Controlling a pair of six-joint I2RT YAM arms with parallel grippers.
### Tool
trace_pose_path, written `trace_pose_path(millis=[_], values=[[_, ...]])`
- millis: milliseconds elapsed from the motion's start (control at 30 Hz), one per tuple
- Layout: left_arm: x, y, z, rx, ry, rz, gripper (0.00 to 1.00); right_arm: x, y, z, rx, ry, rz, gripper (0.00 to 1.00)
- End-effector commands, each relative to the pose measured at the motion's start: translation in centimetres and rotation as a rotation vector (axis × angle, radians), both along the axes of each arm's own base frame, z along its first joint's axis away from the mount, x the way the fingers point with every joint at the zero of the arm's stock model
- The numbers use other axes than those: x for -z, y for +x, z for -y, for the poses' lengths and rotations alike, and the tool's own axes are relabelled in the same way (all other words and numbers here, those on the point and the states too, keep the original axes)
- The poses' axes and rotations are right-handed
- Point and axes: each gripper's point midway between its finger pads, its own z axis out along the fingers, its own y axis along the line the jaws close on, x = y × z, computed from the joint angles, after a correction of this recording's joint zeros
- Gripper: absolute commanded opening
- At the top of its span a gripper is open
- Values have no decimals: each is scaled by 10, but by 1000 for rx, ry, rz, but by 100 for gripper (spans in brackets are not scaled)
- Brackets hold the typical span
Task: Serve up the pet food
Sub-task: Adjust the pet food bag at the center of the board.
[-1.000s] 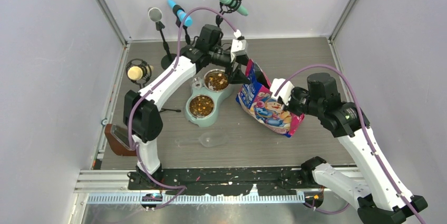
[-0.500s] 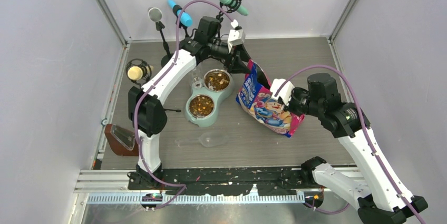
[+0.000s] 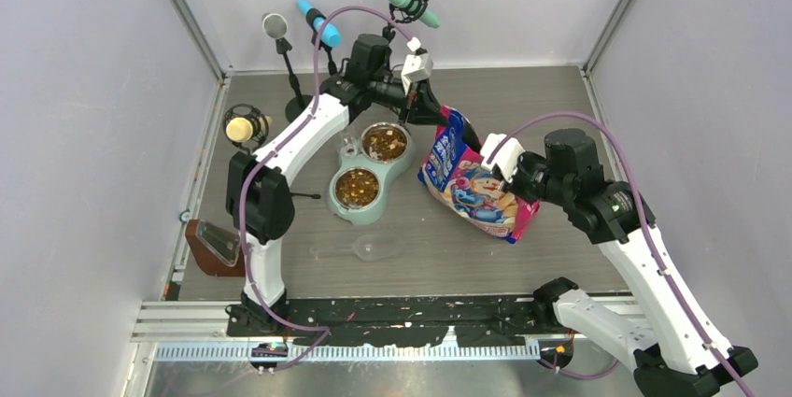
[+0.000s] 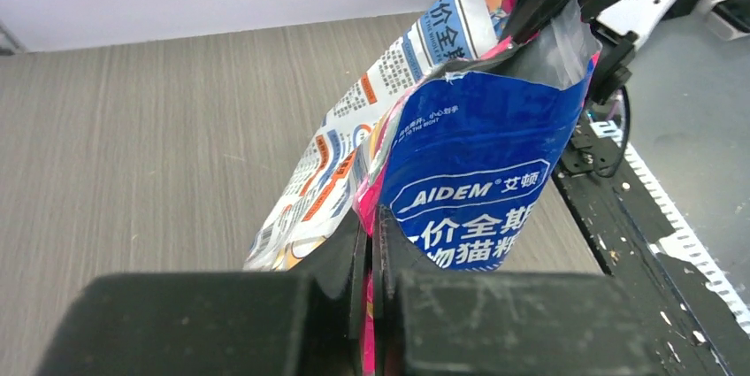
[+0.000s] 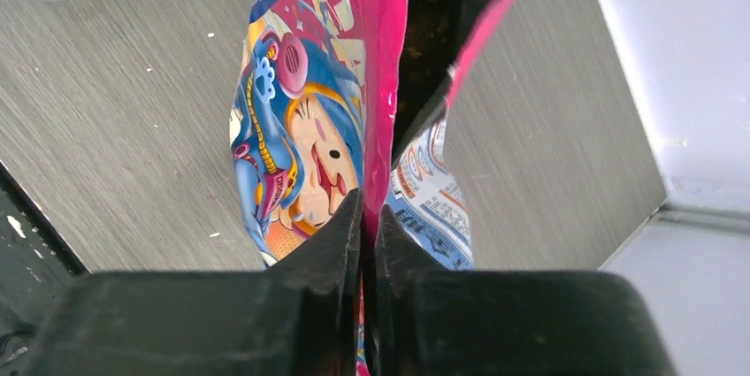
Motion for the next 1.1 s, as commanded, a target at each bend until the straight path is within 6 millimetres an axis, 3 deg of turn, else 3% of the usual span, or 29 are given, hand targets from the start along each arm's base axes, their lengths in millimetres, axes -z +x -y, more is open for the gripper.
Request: trace_pose_path(millis=[0,67,133,233,300,400,433,500,667,767,933,1067], values=[[-24,31,-19,-198,-21,39,0,4,2,25,168,-21,-24,26],[-32,42,-33,-275,-42,-11,0,2,5,29,201,-16,-19,46],[-46,43,-43,-317,-102,-19,0,0,5,30,208,-9,-18,57],[-54,35,-54,-336,-124,-7,0,-1,2,25,164,-15,-46,62],[-55,30,-57,-336,-121,-8,0,0,3,24,145,-34,-61,59],[-56,27,-60,-357,-110,-15,0,1,7,26,147,-65,-68,32],[-55,26,-62,-365,-103,-19,0,0,10,29,155,-84,-59,18],[-56,26,-64,-393,-96,-27,0,0,15,37,182,-124,-45,7],[-58,30,-73,-494,-76,-54,0,-9,41,66,316,-243,37,5],[-53,27,-80,-537,-51,-61,0,-36,61,92,461,-237,111,5],[-51,10,-88,-560,-7,-69,0,-83,87,95,509,-158,233,5],[-45,-3,-94,-575,18,-93,0,-91,99,79,445,-97,255,5]])
